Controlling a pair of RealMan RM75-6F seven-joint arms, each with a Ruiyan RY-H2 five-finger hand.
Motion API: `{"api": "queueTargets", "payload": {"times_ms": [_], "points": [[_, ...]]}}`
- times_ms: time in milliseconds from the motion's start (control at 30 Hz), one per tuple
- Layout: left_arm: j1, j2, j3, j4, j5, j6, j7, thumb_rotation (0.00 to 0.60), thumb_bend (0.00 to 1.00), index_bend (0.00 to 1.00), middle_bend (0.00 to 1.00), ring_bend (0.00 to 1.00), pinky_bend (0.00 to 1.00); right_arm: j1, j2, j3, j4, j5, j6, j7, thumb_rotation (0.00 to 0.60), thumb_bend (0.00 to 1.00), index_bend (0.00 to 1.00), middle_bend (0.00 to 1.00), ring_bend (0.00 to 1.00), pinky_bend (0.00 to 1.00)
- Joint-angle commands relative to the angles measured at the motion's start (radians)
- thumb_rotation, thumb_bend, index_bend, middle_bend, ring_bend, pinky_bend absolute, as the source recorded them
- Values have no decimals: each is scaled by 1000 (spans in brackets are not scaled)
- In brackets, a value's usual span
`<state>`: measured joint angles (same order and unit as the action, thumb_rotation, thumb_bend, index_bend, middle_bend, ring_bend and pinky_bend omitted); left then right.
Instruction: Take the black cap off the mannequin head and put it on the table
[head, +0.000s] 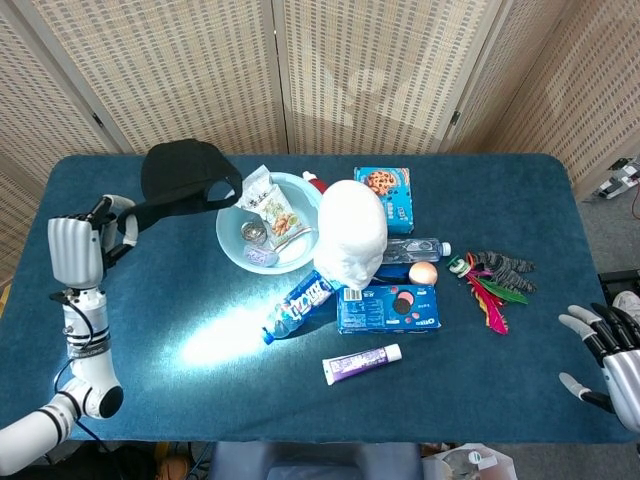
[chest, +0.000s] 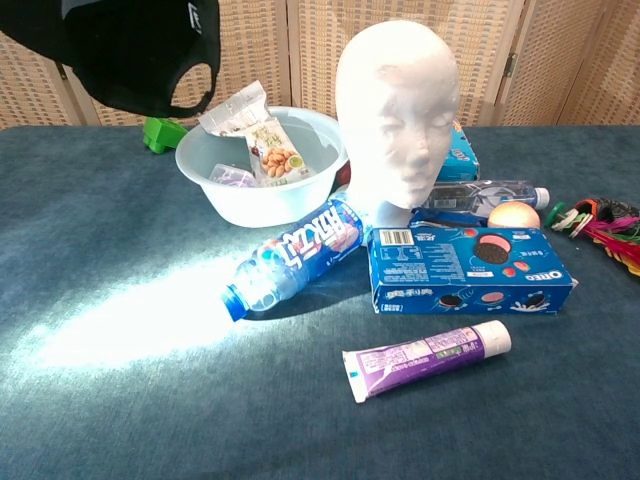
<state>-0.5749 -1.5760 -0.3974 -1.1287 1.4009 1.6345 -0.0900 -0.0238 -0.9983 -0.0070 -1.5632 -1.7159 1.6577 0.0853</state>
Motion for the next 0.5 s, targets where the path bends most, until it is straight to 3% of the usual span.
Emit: {"api": "queueTargets", "payload": {"times_ms": [33,500], "points": [[36,23,30,-19,14,23,9,600,455,673,974,1000,1000,4,-2,0,1,-1,-5,2,600,106,254,212,117,142],[154,108,146,-28,65,52,58,600,455,662,974,1000,1000,14,-10,-1,12,1,-15,11,600,105,254,212,117,142]]}}
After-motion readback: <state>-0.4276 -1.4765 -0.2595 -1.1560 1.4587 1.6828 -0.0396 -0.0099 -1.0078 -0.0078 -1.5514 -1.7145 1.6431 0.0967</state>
